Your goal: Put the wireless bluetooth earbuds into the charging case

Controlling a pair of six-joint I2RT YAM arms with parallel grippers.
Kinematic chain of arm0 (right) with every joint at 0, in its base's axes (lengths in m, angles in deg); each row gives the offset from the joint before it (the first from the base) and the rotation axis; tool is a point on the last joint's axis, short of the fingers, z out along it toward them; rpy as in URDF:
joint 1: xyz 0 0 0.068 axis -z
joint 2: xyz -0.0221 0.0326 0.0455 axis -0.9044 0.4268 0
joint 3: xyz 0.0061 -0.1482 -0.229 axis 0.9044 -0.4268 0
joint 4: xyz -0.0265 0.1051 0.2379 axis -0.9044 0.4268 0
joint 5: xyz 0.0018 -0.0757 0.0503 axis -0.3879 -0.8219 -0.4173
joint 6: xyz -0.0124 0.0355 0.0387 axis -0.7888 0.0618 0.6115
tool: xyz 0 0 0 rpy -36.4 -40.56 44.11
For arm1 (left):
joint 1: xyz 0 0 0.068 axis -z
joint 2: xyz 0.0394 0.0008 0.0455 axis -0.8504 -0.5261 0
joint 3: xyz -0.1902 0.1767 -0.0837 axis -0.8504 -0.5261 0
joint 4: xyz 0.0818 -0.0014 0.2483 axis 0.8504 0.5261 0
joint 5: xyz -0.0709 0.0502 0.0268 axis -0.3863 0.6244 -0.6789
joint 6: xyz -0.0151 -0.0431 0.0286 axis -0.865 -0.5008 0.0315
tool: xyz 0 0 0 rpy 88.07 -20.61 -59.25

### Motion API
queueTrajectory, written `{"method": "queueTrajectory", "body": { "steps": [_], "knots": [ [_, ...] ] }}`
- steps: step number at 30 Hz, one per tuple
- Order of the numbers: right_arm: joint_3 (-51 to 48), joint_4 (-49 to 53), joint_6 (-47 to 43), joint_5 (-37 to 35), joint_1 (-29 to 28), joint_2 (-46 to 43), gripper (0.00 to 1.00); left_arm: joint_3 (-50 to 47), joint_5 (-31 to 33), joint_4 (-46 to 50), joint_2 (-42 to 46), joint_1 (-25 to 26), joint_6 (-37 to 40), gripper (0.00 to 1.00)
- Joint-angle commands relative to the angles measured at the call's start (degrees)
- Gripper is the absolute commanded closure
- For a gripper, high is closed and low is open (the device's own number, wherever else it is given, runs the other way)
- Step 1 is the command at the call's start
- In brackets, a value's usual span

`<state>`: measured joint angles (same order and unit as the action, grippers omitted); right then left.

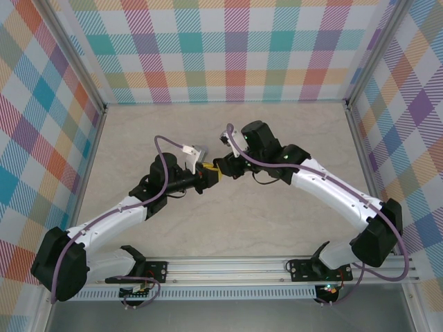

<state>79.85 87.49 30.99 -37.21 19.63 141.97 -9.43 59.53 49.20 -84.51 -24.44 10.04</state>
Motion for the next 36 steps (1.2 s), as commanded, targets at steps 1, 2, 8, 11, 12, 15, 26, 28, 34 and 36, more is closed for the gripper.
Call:
{"method": "queueTrajectory", "body": {
  "steps": [1, 2, 8, 11, 12, 15, 26, 28, 34, 36],
  "knots": [
    [1.93, 2.15, -1.10, 0.25, -0.69, 0.88, 0.77, 2.00, -1.34, -1.32, 1.61, -0.43, 1.91, 1.00],
    [1.95, 2.15, -0.98, 0.19, -0.69, 0.97, 0.75, 2.03, -1.37, -1.23, 1.62, -0.47, 2.09, 1.00],
    [1.87, 1.15, 0.41, -1.42, -0.71, -0.12, 0.57, 1.68, -1.17, -1.14, 1.60, -0.43, 2.55, 1.00],
    [1.70, 0.37, 1.11, -1.82, -0.70, -0.95, 0.53, 1.60, -1.06, -0.83, 1.58, -0.43, 2.90, 1.00],
    [1.61, 0.15, 1.31, -1.85, -0.71, -1.25, 0.51, 1.50, -0.94, -0.79, 1.60, -0.43, 3.04, 1.00],
    [1.34, -0.36, 1.70, -2.29, -0.68, -2.00, 0.51, 1.25, -0.64, -0.78, 1.86, -0.43, 3.15, 1.00],
    [-0.11, -0.82, 3.80, -8.05, -0.62, -5.17, 0.48, 0.98, 1.85, 0.42, 2.82, -0.43, 3.71, 1.00],
    [-0.33, -0.21, 4.34, -10.34, -0.60, -5.57, 0.48, 0.90, 2.53, 0.70, 3.19, -0.43, 3.90, 1.00],
    [-0.15, 3.06, 5.06, -14.73, -0.05, -4.88, 0.55, 0.62, 3.66, 0.32, 4.92, -0.43, 3.67, 1.00],
    [-0.40, 3.33, 5.43, -14.90, 0.10, -4.53, 0.58, 0.54, 3.92, 0.10, 5.51, -0.43, 3.68, 1.00]
  ]
}}
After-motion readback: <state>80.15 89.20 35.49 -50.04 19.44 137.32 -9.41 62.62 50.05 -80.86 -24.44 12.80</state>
